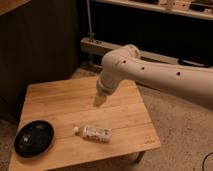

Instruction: Place the bottle in the ceramic bowl

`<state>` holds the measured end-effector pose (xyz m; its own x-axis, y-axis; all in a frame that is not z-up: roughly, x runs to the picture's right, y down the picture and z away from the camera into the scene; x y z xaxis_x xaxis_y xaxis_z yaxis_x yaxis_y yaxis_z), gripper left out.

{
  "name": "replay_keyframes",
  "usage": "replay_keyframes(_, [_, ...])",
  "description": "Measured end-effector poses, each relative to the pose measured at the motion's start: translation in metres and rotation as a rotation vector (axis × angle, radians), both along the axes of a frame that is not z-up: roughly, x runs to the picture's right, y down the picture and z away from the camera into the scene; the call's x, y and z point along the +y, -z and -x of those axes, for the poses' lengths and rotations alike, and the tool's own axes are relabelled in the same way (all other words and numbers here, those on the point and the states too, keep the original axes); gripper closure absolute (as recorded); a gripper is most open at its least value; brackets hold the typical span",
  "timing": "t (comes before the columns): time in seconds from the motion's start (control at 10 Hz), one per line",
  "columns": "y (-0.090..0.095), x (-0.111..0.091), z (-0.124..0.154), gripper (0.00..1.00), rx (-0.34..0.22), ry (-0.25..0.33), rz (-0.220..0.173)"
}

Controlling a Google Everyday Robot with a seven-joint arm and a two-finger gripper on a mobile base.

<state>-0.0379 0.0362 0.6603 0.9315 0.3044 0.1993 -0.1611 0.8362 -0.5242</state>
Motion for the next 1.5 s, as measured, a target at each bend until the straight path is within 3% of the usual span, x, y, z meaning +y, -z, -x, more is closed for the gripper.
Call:
replay_keyframes(1.0, [-0.001, 0.005, 0.004, 0.35, -0.005, 0.002, 0.015])
replay_keyframes(1.2, [-0.006, 0.03, 0.009, 0.35, -0.031, 0.027, 0.061])
replay_keyframes(1.5, [-0.003, 0.109, 0.032, 0.35, -0.081, 0.057, 0.132])
